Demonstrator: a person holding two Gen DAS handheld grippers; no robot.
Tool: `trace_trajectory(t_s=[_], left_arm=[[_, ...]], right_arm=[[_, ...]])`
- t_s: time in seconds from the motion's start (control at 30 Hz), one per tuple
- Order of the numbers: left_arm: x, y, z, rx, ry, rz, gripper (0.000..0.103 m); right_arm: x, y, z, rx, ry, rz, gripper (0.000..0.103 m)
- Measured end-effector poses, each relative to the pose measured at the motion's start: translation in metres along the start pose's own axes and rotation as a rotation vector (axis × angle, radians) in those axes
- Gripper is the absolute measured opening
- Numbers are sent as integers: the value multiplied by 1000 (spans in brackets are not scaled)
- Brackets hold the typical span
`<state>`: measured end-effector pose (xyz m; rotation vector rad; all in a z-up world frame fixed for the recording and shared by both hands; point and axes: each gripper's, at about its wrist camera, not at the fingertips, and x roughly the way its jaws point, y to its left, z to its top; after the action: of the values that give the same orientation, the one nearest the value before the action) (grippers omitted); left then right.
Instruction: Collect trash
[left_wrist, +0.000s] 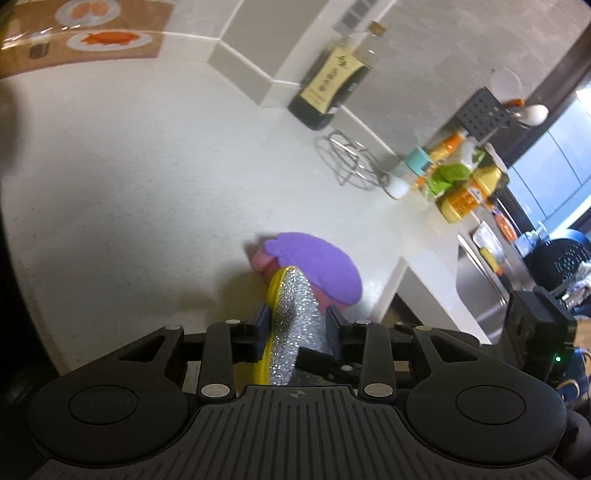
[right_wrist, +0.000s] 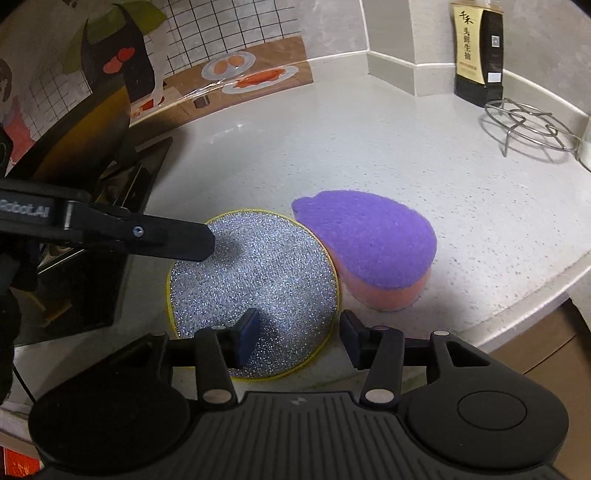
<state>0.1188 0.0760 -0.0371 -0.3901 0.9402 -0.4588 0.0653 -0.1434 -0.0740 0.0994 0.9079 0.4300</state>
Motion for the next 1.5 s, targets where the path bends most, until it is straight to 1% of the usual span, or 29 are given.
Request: trace_trajectory(t_s=[0.13, 0.27, 0.37, 0.47, 0.53, 0.6, 0.67, 0.73, 0.87, 0.93, 1.03, 1.17, 1.23, 1.33, 1.37, 1.43, 1.47, 1.5], left_arm=[[3, -1, -1, 1, 5, -19, 37], [11, 6, -2, -18, 5, -36, 37], [20, 19, -2, -36, 10, 11, 37], [30, 31, -4, -60, 34, 49, 37], [35, 35, -6, -67, 43, 63, 37], [35, 36, -6, -66, 31, 71, 36], [32, 37, -4, -52, 10, 82, 34], [28, 37, -1, -22, -10, 87, 34], [37, 39, 5, 36, 37, 80, 34], [43, 42, 8, 34, 47, 54, 31], [50, 42, 12, 17, 60, 7, 35], [51, 42, 11, -18, 96, -48, 36], [45, 41, 11, -43, 98, -99, 36], [34, 32, 8, -62, 92, -202, 36], [32, 28, 7, -72, 93, -240, 35], [33, 22, 5, -88, 103, -292, 34], [35, 18, 3, -89, 111, -299, 33], [37, 14, 2, -76, 120, -281, 32]], right_arm=[[-1, 1, -1, -10, -7, -8, 49], [0, 4, -3, -38, -17, -24, 49], [-1, 5, -5, -52, -22, -29, 50], [-1, 5, -5, -56, -25, -28, 50], [-1, 6, -6, -60, -28, -29, 51], [-1, 6, -7, -63, -31, -29, 51], [-1, 7, -8, -63, -33, -28, 51], [-1, 6, -9, -64, -36, -27, 51], [-2, 7, -10, -66, -39, -28, 51], [-2, 8, -11, -68, -42, -29, 51], [-3, 7, -11, -70, -46, -24, 51], [-5, 5, -15, -70, -55, -17, 53], [-8, 2, -16, -69, -54, -14, 53], [-12, -1, -19, -65, -46, -10, 53], [-14, -3, -20, -65, -43, -8, 53], [-18, -6, -22, -66, -34, 0, 53], [-21, -6, -23, -70, -32, 3, 53], [-24, -6, -24, -77, -30, 5, 53]])
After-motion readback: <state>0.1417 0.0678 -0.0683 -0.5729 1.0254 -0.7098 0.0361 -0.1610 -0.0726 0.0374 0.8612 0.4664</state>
